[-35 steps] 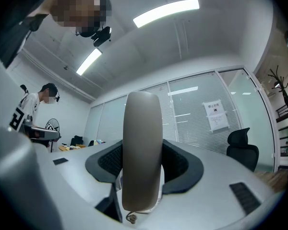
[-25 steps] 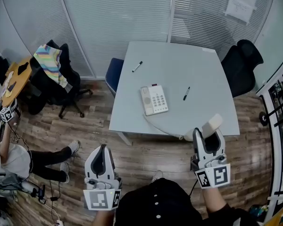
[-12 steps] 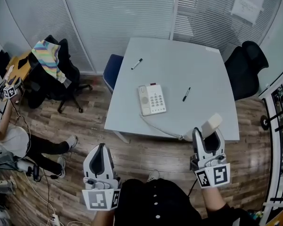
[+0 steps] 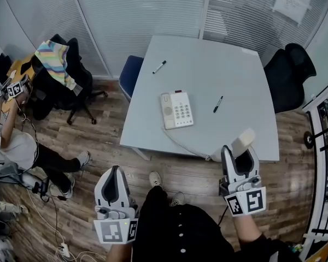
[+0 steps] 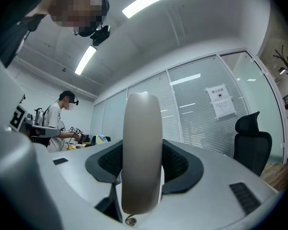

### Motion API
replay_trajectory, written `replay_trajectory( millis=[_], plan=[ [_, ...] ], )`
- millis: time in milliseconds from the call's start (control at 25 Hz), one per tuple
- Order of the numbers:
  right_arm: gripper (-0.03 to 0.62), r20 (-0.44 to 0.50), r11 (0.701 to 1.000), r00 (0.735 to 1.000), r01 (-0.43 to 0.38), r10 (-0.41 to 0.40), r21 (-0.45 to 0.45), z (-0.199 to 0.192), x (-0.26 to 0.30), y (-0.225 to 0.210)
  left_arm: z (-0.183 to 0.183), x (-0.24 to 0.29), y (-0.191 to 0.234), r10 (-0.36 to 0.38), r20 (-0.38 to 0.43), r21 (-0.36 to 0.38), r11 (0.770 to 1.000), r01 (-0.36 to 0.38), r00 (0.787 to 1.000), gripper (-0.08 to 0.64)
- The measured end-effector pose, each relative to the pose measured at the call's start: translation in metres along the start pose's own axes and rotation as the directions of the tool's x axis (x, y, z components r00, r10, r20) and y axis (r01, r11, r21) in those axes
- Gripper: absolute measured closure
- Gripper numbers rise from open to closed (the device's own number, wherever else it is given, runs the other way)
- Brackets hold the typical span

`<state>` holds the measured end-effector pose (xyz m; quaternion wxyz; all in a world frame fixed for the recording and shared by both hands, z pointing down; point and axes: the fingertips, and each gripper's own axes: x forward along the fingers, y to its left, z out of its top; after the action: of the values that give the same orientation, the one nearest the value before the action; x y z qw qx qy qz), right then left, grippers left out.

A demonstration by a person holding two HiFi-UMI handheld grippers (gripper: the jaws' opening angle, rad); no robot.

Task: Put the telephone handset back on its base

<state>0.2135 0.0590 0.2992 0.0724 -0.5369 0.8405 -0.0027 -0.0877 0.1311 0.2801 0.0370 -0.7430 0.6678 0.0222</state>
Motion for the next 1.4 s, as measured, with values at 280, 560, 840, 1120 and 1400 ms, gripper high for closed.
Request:
replay_trajectory(
  millis=[280, 560, 840, 1120, 1400],
  plan=[
    [0.36, 0.004, 1.0, 1.0, -0.005, 0.005, -0.017, 0.001, 0.017, 0.001, 0.002, 0.015, 0.006, -0.004, 0.023, -0.003, 1.0, 0.004, 1.0, 0.543],
    [0.36, 0.005, 1.0, 1.0, -0.009, 0.009, -0.03, 0.0, 0.036, 0.002, -0.004, 0.033, 0.017, -0.005, 0.027, -0.013, 1.0, 0.005, 1.0, 0.543],
    [0.36, 0.008, 0.999, 1.0, -0.002, 0.002, -0.038, 0.0, 0.058, -0.001, -0.006, 0.057, 0.023, -0.025, 0.025, -0.005, 1.0, 0.025, 0.999, 0.543],
    [0.36, 0.026, 0.999, 1.0, 0.009, -0.008, -0.036, 0.003, 0.088, -0.008, -0.002, 0.086, 0.035, -0.029, 0.043, 0.0, 1.0, 0.029, 0.999, 0.543],
    [0.36, 0.028, 0.999, 1.0, 0.003, -0.002, -0.036, 0.0, 0.127, -0.008, -0.005, 0.118, 0.054, -0.025, 0.044, -0.003, 1.0, 0.025, 0.999, 0.543]
  ],
)
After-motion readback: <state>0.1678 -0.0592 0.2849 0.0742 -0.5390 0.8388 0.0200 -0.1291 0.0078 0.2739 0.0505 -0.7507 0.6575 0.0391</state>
